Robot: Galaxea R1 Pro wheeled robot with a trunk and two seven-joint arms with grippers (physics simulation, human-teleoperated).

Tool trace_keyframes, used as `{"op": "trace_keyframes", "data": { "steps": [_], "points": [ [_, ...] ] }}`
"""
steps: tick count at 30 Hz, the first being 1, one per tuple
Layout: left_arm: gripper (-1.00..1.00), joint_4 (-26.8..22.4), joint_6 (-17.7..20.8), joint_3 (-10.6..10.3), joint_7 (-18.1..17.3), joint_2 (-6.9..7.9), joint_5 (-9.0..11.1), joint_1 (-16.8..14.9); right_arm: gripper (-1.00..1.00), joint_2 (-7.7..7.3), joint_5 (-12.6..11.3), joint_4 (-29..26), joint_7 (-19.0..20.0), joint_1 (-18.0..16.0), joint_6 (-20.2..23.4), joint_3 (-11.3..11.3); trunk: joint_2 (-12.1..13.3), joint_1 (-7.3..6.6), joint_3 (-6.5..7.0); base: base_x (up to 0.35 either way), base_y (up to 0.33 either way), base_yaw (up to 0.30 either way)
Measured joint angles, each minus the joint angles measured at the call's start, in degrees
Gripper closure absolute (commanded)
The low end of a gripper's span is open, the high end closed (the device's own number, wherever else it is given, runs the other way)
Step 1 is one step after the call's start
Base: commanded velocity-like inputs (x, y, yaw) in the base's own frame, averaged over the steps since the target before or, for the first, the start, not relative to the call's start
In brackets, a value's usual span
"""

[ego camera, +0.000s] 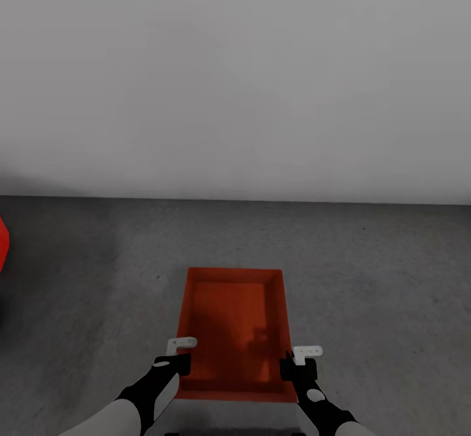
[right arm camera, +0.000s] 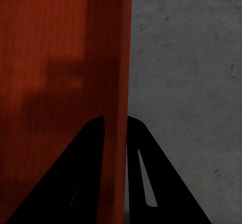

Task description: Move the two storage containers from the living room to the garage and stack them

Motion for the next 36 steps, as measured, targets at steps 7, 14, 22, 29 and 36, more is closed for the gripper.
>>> {"op": "trace_keyframes", "data": {
  "steps": [7,14,22,29,36],
  "points": [
    [1.00,-0.01,0.03,-0.08,0.02,0.01,0.04,-0.02,1.00,0.01,-0.01,0.01,-0.01,0.00,-0.02,-0.02,0.00,0.00,-0.08,0.000,0.000,0.000],
    [1.00,-0.01,0.04,-0.06,0.02,0.00,0.03,-0.02,1.00,0.00,-0.02,0.01,0.01,0.00,-0.01,-0.02,0.00,0.00,-0.62,0.000,0.000,0.000],
    [1.00,-0.01,0.04,-0.07,0.02,0.00,0.03,-0.03,1.00,0.00,-0.01,0.00,0.01,0.00,-0.02,-0.03,-0.39,0.21,-1.08,0.000,0.000,0.000],
    [1.00,-0.01,0.03,-0.02,-0.01,0.00,-0.01,-0.03,1.00,0.00,-0.01,0.00,0.01,0.00,-0.02,-0.03,-3.20,1.75,-2.35,0.000,0.000,0.000],
    [1.00,0.00,0.01,-0.04,0.01,0.00,0.03,-0.01,1.00,0.00,-0.03,0.01,0.01,0.00,-0.02,0.00,-6.01,3.29,-3.61,0.000,0.000,0.000]
  ]
}}
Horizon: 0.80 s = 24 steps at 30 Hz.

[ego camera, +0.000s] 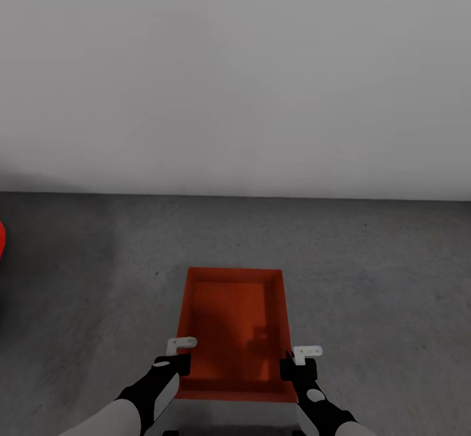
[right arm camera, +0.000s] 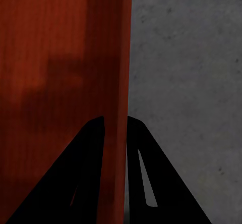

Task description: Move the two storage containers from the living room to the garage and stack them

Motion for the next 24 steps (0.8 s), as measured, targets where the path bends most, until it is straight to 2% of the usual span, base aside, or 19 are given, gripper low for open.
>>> {"op": "trace_keyframes", "data": {
  "steps": [24],
  "points": [
    [1.00,-0.01,0.05,0.05,-0.02,0.00,-0.06,0.01,1.00,0.00,0.03,-0.01,0.01,0.00,0.04,-0.01,-9.63,5.27,-4.31,0.000,0.000,0.000]
  ]
}}
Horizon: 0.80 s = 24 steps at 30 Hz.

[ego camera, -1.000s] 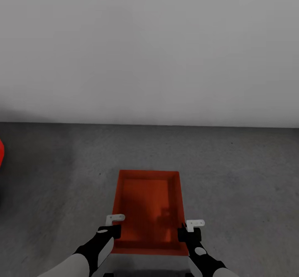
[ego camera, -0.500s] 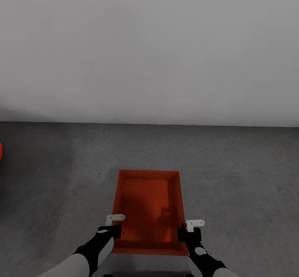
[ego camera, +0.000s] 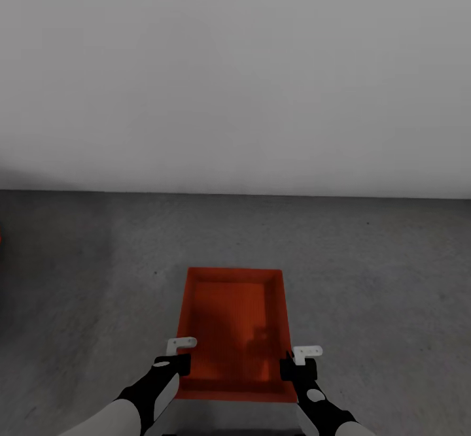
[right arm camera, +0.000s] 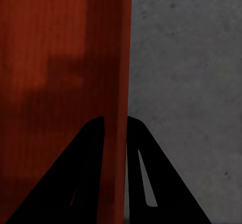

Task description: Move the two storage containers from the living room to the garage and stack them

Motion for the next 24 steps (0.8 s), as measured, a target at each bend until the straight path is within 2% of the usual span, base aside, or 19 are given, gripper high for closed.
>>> {"op": "trace_keyframes", "data": {
  "steps": [24],
  "points": [
    [1.00,-0.01,0.06,-0.02,0.00,0.00,0.00,-0.02,1.00,0.00,0.02,0.00,0.01,0.00,0.02,-0.03,-9.63,5.27,-4.31,0.000,0.000,0.000]
  ]
}}
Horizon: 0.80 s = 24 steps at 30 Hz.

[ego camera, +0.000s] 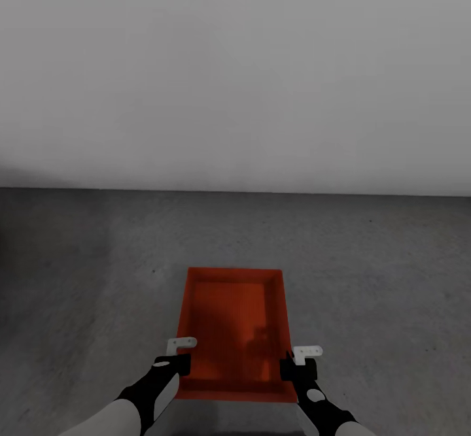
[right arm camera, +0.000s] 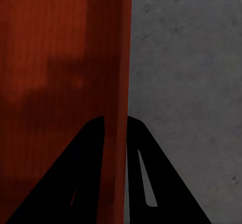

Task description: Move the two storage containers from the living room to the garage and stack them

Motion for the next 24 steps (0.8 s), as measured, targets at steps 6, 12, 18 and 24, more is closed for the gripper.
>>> {"op": "trace_keyframes", "data": {
  "steps": [6,12,18,24],
  "points": [
    [1.00,0.00,-0.02,-0.05,0.01,0.00,0.05,0.00,1.00,0.00,-0.01,0.00,0.00,0.00,-0.02,0.01,-2.41,1.32,-1.08,0.000,0.000,0.000],
    [1.00,0.02,-0.10,-0.05,0.02,0.00,0.09,0.01,1.00,0.00,-0.04,0.01,-0.02,0.00,-0.06,0.05,-4.81,2.64,-2.15,0.000,0.000,0.000],
    [1.00,0.00,-0.03,-0.03,0.01,0.00,0.03,0.00,1.00,0.00,-0.01,0.00,0.00,0.00,-0.03,0.01,-7.22,3.95,-3.23,0.000,0.000,0.000],
    [1.00,0.01,-0.08,-0.03,0.01,0.00,0.05,0.00,1.00,0.00,-0.04,0.01,-0.01,0.00,-0.06,0.03,-9.63,5.27,-4.31,0.000,0.000,0.000]
  ]
}}
